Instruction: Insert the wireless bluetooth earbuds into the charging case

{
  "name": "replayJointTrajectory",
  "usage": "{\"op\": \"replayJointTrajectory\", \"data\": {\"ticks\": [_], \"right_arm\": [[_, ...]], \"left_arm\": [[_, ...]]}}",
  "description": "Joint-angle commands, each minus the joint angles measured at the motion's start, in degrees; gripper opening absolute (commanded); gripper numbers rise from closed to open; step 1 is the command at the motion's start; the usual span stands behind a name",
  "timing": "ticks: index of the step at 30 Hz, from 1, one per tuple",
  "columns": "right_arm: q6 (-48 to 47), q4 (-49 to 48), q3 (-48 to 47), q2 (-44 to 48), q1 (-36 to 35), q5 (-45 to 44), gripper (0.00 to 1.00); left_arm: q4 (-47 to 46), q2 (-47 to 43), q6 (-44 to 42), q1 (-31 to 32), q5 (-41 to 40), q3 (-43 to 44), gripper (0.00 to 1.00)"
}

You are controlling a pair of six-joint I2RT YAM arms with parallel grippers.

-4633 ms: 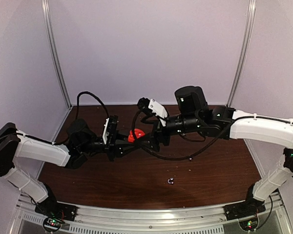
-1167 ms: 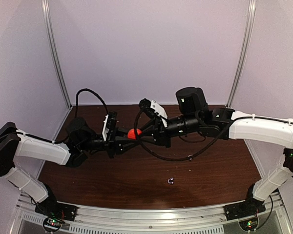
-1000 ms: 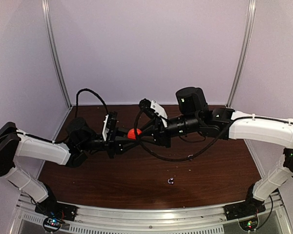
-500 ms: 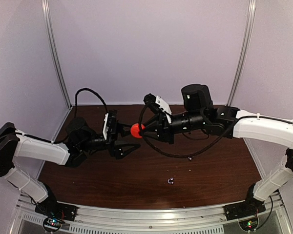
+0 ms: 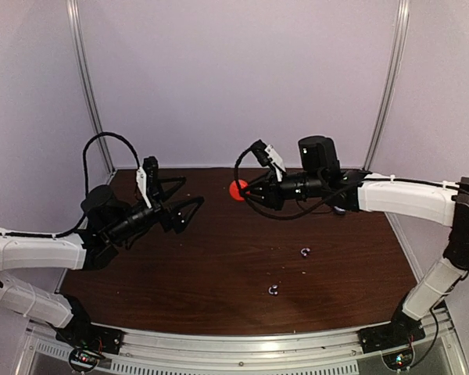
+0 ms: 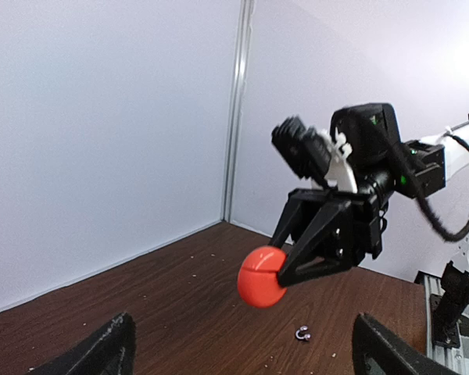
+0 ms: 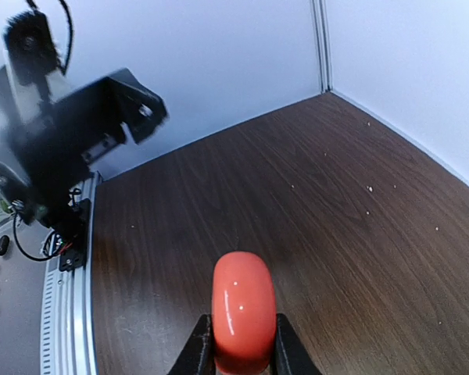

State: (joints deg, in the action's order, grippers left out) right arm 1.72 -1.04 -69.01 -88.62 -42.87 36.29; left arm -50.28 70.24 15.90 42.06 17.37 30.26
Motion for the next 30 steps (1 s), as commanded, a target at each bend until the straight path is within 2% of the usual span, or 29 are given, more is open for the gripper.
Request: {"op": "replayJointTrajectory", "data": {"ticks": [1,6,16,25,30], "right_arm": [[4.07,-4.44,-1.84,-9.64,2.41,3.36,0.15],[4.51,-3.40,-8.51,-21.64,4.29,5.51,0.16],[4.52,4.77,-26.36,-41.75,6.50,5.99,0.18],[5.38,8.42,-35.68,-50.86,7.75,4.13,0.20],[4.71,10.65,-38.17,-52.95,8.62,0.70,0.27]], "left_arm": [[5.28,-3.72,-0.13,-0.66,-11.32,-0.66,0.98],[8.57,-5.30,1.16,-0.76,-14.29,-0.94,0.98],[8.35,-5.90,1.71,-0.76,-14.99,-2.14,0.98],[8.35,-6.82,1.20,-0.84,-15.52,-2.95,0.98],[8.01,-6.79,1.20,-0.84,-15.87,-3.50,0.98]]}}
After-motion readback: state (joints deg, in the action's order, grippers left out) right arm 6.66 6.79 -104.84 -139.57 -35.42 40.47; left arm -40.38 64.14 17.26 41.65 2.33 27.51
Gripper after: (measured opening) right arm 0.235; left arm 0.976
